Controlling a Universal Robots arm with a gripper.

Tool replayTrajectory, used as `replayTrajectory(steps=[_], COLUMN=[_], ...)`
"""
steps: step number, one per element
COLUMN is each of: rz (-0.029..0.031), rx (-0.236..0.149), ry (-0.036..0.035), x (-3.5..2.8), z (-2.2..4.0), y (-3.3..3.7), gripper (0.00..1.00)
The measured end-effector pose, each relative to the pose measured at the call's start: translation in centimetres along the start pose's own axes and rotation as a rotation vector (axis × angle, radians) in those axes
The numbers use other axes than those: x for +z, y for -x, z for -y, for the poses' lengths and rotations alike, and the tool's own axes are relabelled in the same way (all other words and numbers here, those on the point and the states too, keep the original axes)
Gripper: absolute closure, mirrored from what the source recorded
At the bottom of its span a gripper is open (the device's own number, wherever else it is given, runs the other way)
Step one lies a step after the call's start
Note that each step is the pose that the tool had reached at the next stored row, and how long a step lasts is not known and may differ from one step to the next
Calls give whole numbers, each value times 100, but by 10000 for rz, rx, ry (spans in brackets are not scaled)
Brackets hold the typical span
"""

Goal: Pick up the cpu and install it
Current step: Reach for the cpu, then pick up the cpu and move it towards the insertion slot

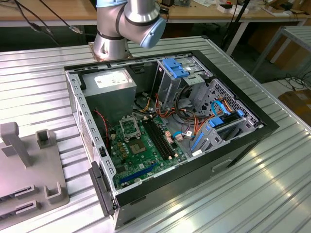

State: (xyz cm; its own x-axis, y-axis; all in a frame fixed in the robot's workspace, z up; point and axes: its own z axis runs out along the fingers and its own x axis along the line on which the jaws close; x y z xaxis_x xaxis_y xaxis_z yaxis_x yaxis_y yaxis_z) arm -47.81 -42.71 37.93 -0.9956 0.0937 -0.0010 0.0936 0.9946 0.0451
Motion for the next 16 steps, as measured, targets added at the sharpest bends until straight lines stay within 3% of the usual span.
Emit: replayTrajectory(steps=[16], rz=[-7], rx=[5], ry=[-1], x=[6], z=[2], y=[-10], gripper=[89])
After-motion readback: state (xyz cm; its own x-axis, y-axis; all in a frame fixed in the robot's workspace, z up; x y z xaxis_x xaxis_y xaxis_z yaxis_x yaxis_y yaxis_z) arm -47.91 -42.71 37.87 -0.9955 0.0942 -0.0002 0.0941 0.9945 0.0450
